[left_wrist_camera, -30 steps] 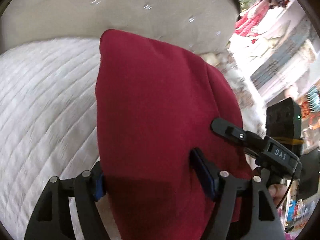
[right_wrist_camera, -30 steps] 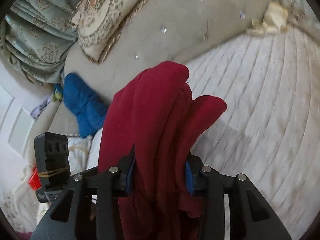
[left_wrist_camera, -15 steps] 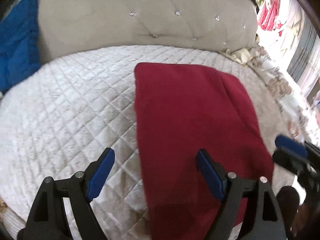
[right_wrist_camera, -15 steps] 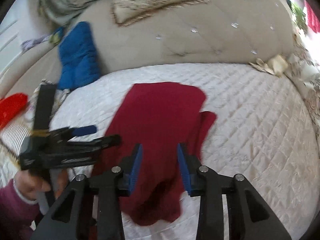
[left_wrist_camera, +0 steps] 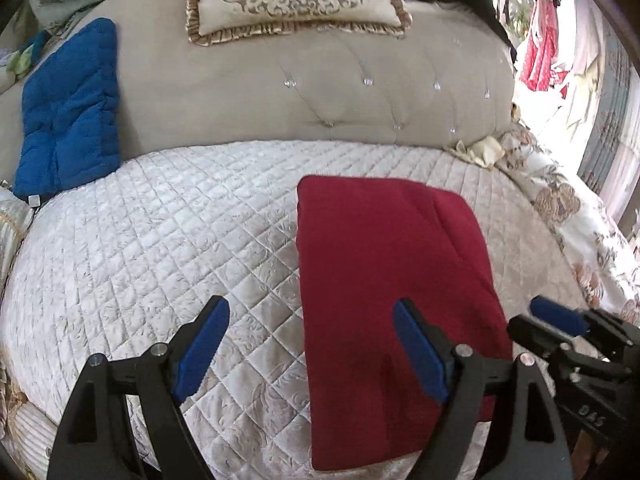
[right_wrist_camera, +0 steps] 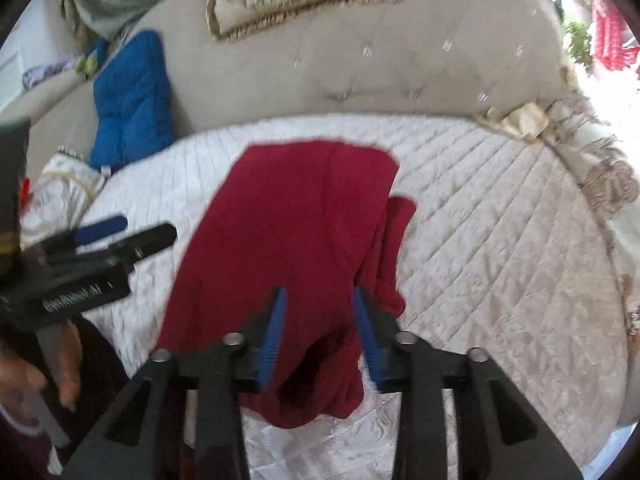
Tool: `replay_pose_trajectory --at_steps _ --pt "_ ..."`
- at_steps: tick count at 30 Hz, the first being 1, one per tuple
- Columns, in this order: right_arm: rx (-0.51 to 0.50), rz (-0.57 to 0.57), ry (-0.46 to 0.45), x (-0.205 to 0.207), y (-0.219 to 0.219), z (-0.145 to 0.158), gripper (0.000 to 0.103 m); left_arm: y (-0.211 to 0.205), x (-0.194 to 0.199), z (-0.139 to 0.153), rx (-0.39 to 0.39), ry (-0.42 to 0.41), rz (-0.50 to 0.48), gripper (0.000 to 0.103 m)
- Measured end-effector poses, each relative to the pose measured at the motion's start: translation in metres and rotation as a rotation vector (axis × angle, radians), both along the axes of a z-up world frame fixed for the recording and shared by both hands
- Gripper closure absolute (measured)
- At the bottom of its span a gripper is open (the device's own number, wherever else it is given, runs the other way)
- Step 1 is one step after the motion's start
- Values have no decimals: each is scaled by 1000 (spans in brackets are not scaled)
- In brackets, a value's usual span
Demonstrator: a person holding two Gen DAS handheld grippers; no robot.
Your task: Fold small clothes
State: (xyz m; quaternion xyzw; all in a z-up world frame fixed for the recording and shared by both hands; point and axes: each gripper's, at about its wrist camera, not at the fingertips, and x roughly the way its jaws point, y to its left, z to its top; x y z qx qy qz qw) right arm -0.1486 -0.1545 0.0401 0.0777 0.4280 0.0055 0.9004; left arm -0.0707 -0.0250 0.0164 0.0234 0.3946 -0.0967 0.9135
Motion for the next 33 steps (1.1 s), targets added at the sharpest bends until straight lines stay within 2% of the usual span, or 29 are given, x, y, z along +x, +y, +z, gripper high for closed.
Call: replay_pose_trajectory --at_steps 3,9,33 --pt "-24 -48 -41 -4 5 14 70 1 -6 7 5 -25 5 16" --pt "-71 -69 -62 -2 16 24 68 4 -16 17 0 -73 16 16" --pt "-58 -119 -23 13 21 11 62 7 -15 9 6 -61 45 16"
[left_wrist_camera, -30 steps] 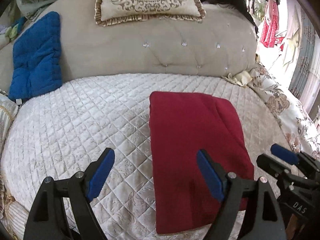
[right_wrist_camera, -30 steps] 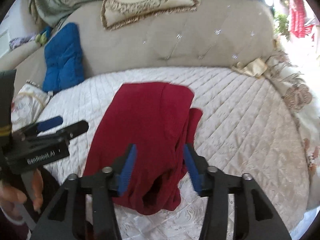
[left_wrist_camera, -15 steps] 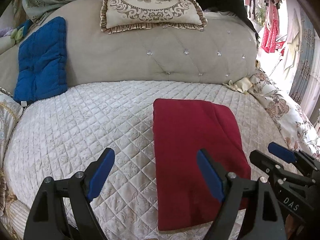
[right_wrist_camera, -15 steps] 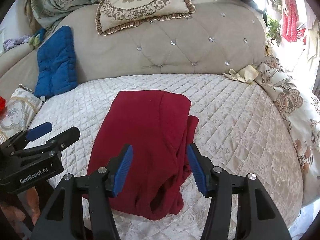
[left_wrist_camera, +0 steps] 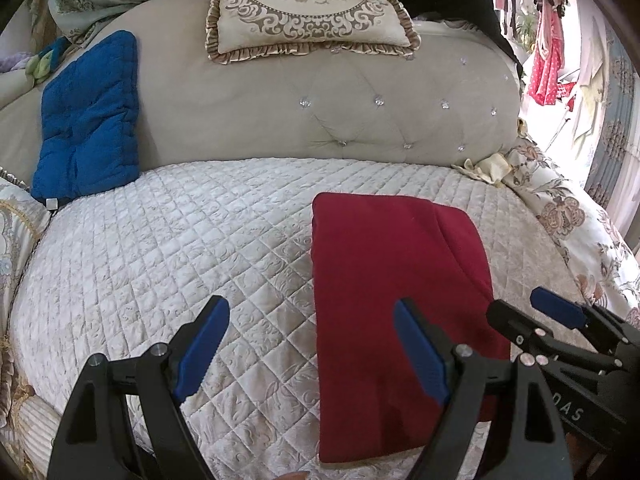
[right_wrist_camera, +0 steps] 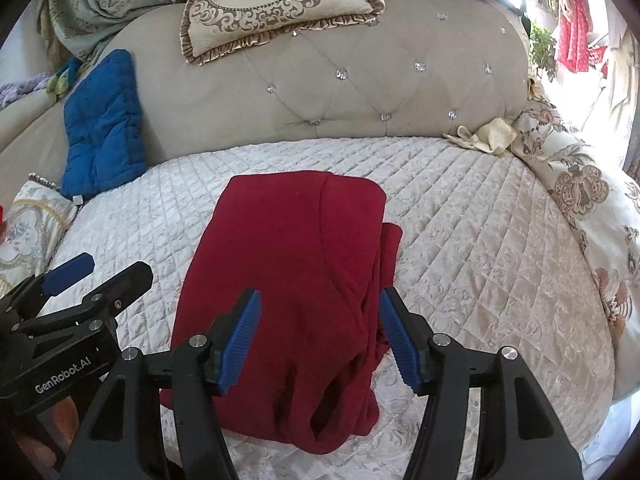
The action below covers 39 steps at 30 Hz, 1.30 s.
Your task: Fold small clothes
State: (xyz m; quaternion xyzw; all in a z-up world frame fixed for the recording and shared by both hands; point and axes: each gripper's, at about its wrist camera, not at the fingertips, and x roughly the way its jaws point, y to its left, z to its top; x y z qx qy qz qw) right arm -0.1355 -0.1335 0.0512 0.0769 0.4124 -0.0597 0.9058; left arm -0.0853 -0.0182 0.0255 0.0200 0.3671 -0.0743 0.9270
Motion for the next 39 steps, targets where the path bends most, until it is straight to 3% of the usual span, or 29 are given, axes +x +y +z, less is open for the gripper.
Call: replay_pose_trajectory --at_steps 39 --pt "22 -23 26 12 -10 -10 62 -4 10 -13 22 23 8 16"
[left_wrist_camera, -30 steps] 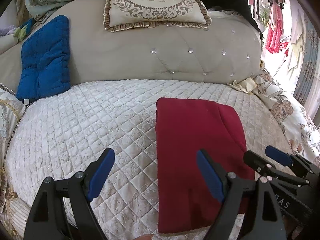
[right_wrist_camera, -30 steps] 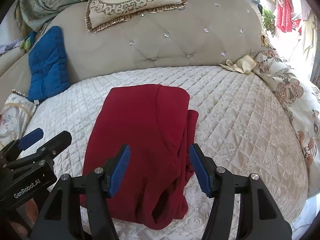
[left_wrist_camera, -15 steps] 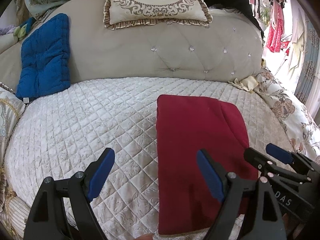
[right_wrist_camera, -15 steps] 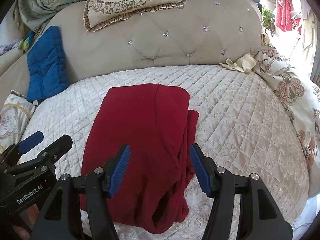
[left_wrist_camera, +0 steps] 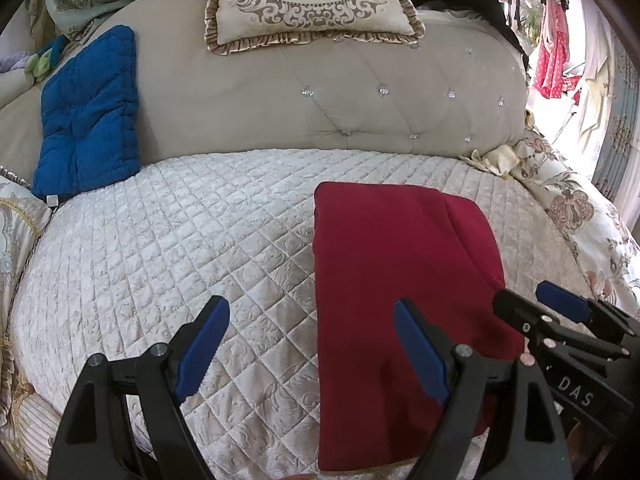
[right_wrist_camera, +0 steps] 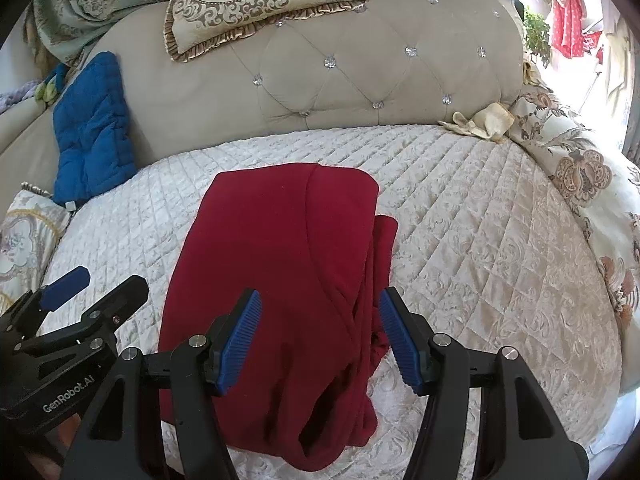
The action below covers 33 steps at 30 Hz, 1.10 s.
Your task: Fold small clothes
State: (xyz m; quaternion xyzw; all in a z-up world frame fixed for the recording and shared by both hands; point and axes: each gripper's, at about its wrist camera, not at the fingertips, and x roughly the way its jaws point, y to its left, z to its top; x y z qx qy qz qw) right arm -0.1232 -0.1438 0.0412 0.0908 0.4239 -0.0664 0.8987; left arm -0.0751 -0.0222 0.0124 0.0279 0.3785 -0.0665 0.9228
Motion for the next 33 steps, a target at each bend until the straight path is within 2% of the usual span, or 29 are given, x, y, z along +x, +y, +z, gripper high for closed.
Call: replay_pose_trajectory --at_steps 22,33 --pt "20 -5 16 2 -2 -8 62 -1 2 -5 23 8 -4 16" --pt "-4 13 2 10 3 0 62 0 4 -2 16 17 -1 16"
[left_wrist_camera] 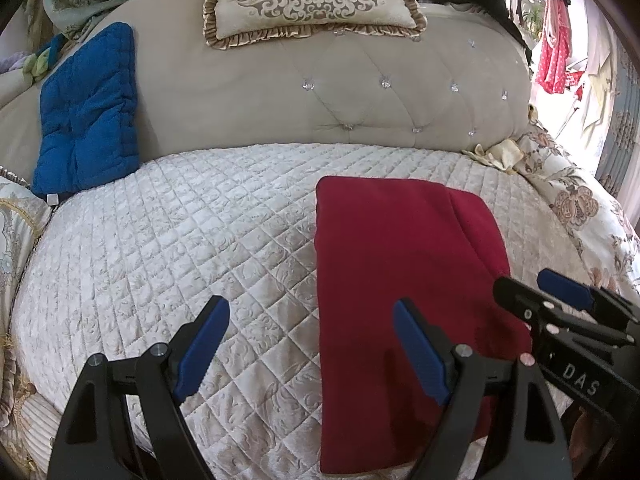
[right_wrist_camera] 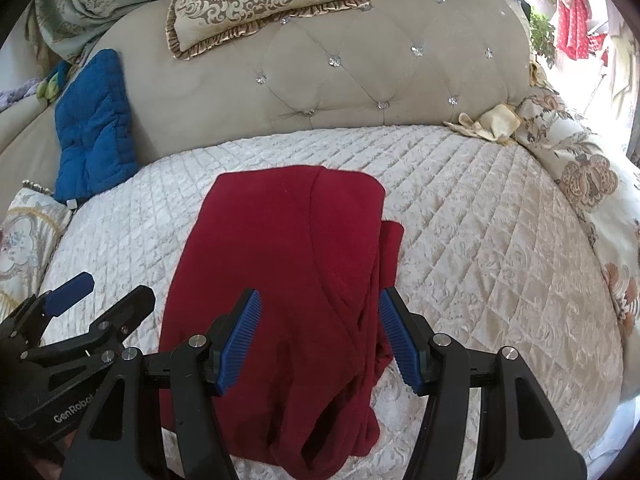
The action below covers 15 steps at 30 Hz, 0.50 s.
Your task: Fold small clothes
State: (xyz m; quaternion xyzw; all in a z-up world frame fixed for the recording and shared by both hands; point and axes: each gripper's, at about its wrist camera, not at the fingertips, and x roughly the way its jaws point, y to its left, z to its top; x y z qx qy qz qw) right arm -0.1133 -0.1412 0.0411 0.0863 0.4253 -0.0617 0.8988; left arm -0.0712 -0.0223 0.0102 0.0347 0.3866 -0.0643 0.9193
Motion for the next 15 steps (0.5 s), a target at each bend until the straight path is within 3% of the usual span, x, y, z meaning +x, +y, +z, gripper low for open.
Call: replay_pose_trajectory --at_steps 15 --pt "4 7 11 4 4 -8 62 6 5 -10 -3 22 21 16"
